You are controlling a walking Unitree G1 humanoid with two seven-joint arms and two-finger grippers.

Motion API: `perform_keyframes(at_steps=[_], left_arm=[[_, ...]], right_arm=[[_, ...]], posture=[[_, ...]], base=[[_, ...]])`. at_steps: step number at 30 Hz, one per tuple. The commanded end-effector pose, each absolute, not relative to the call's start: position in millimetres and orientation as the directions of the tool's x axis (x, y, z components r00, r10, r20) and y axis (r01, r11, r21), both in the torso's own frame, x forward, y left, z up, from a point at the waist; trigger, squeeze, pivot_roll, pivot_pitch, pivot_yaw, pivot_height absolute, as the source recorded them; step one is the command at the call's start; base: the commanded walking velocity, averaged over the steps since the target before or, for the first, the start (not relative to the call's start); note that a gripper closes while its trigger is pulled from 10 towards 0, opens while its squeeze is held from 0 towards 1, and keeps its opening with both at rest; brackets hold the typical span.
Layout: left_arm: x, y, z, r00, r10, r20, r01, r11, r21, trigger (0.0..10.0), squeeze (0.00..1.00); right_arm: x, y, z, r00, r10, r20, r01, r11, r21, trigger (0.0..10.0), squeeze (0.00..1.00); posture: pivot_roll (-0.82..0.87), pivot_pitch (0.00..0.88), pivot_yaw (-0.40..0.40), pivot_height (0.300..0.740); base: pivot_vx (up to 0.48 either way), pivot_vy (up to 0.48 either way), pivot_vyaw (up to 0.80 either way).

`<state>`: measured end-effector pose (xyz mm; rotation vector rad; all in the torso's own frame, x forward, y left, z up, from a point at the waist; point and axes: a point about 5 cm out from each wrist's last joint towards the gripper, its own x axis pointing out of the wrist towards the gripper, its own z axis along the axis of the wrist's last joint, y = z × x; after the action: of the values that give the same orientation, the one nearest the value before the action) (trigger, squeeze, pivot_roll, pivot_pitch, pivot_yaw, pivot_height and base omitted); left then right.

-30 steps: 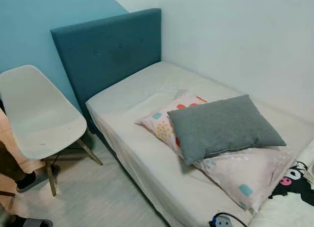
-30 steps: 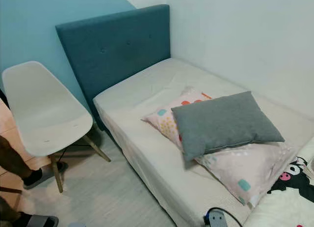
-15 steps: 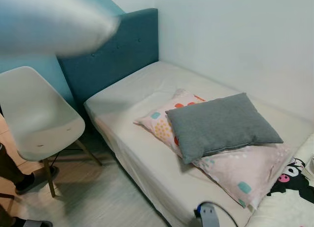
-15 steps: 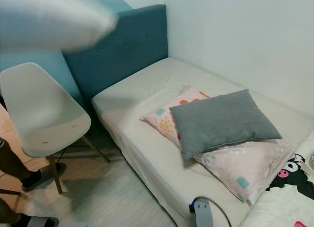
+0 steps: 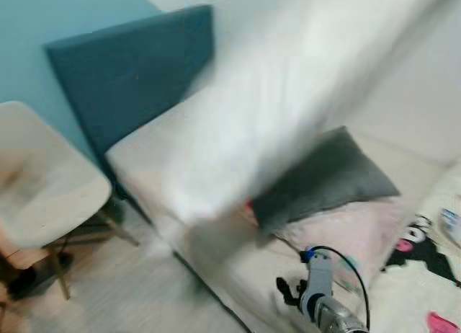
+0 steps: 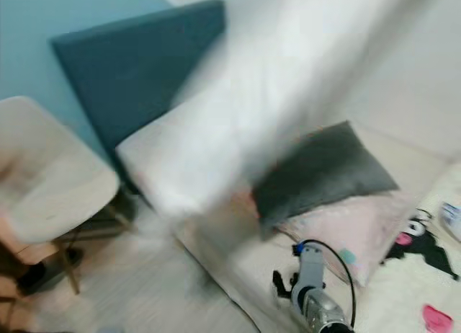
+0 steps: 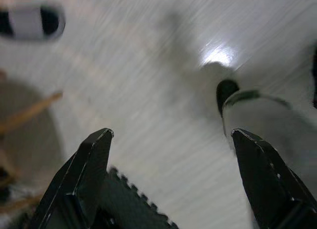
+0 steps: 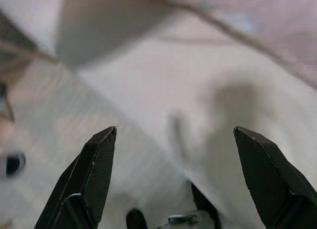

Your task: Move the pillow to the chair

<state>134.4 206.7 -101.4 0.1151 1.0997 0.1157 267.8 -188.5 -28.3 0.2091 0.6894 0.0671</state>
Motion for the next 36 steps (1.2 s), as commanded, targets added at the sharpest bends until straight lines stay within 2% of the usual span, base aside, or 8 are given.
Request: perform_keyframes(at_steps=[1, 8, 11, 17, 18, 20, 29, 36], left_arm=[[130, 207, -103, 0.434, 0.151, -0.888, -0.018, 0.987, 0.159, 10.0, 0.0], [127, 209, -104, 0.426, 0.152, -0.892, -0.014, 0.987, 0.162, 10.0, 0.0], [126, 209, -104, 0.425, 0.152, -0.892, -0.014, 0.987, 0.161, 10.0, 0.0], [126, 209, -104, 0.425, 0.148, -0.893, -0.012, 0.987, 0.158, 10.0, 0.0], [126, 209, -104, 0.423, 0.147, -0.894, -0.01, 0.987, 0.158, 10.0, 0.0], [126, 209, -104, 0.422, 0.146, -0.895, -0.008, 0.987, 0.158, 10.0, 0.0], [125, 208, -105, 0.417, 0.144, -0.897, -0.004, 0.988, 0.157, 10.0, 0.0], [125, 205, -105, 0.416, 0.138, -0.899, 0.0, 0.988, 0.152, 10.0, 0.0]], right_arm=[[271, -180, -26, 0.785, 0.19, -0.59, -0.025, 0.961, 0.275, 10.0, 0.0], [270, -172, -27, 0.754, 0.249, -0.608, -0.11, 0.96, 0.257, 10.0, 0.0], [267, -174, -29, 0.752, 0.232, -0.617, -0.088, 0.963, 0.255, 10.0, 0.0], [272, -185, -24, 0.8, 0.186, -0.571, 0.027, 0.939, 0.343, 10.0, 0.0], [278, -195, -17, 0.834, 0.143, -0.533, 0.1, 0.911, 0.401, 10.0, 0.0], [282, -201, -12, 0.854, 0.118, -0.507, 0.136, 0.89, 0.435, 10.0, 0.0], [292, -209, 0, 0.898, 0.111, -0.426, 0.141, 0.844, 0.518, 10.0, 0.0], [301, -197, 9, 0.924, 0.174, -0.341, 0.092, 0.764, 0.639, 10.0, 0.0]], posture=[[-0.09, 0.056, 0.047, 0.74], [-0.09, 0.053, 0.044, 0.74], [-0.09, 0.052, 0.042, 0.74], [-0.1, 0.056, 0.043, 0.74], [-0.1, 0.058, 0.043, 0.74], [-0.1, 0.058, 0.043, 0.74], [-0.1, 0.065, 0.041, 0.74], [-0.1, 0.066, 0.04, 0.74]], base=[[0.0, 0.0, 0.0], [0.0, 0.0, 0.0], [0.0, 0.0, 0.0], [0.0, 0.0, -0.73], [0.0, 0.0, -0.73], [0.0, 0.0, -0.73], [0.0, 0.0, -0.73], [0.0, 0.0, -0.72]])
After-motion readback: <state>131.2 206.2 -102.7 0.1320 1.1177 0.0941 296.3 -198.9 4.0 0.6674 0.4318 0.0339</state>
